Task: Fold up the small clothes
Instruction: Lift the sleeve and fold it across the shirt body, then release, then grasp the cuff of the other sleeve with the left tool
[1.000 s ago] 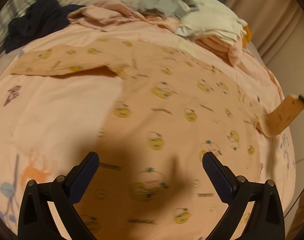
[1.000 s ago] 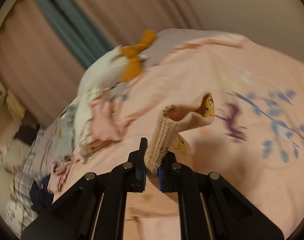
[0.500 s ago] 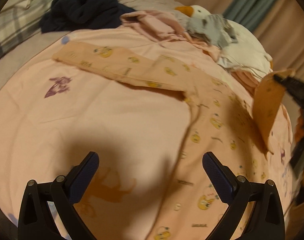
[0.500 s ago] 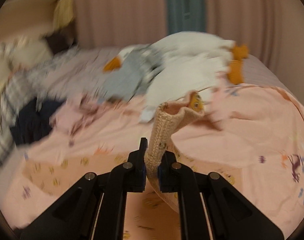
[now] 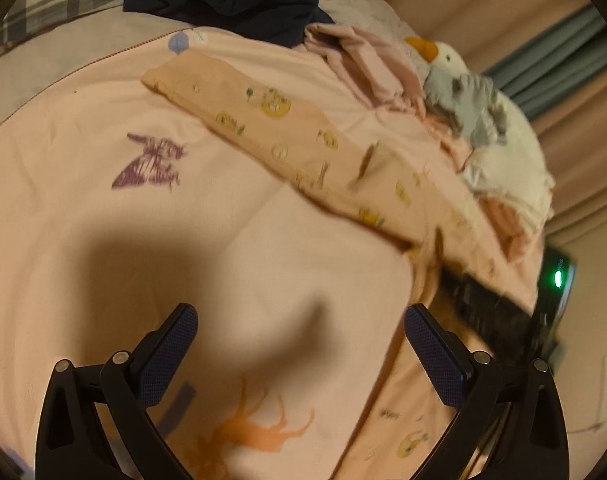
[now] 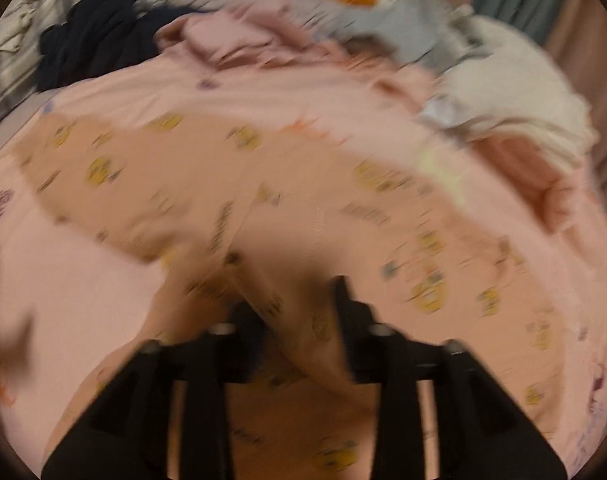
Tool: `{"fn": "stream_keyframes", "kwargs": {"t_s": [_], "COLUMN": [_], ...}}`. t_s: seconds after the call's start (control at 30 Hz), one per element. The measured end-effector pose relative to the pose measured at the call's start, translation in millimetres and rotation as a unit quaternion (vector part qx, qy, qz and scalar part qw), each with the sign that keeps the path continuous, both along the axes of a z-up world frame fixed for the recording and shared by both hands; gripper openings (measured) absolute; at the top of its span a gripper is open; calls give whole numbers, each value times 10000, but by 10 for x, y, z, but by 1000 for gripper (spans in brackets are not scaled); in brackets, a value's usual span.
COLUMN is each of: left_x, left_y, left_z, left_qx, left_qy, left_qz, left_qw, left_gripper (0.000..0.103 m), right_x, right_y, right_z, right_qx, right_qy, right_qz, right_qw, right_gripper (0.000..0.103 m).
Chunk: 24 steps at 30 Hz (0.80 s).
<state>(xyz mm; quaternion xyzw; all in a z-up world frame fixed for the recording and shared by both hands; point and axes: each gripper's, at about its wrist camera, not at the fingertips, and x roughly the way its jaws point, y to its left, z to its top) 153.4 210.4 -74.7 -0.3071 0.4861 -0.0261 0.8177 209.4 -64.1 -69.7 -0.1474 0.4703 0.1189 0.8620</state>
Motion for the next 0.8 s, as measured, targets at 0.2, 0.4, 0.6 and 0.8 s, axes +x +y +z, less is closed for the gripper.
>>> {"fn": "stream_keyframes", "kwargs": {"t_s": [0.2,0.4,0.6,0.8], "left_x": [161,254,424,690], "left_y": [336,634,878,1032], "left_z": [-13,-54,-160,-371], "left_qx": [-732,-1387,-2186,-2651], "left_qy": [-70,-203,-497,-612], "left_qz": [336,664,883,1272], "left_qw": [9967,9879,9705,9538], "left_gripper": [102,102,102,102], "right_x": [-75,87,120,-12], "right_y": [-484,-541,-203,-242], "right_z": [438,201,-149,32], "right_qx": [2151,2214,2194,2135], "right_qy": [-40,195,446,197], "right_qz": [-81,-612,-297,-134], "right_qw": [9766,9731,9742,9767], "right_gripper": [72,25,21,23]}}
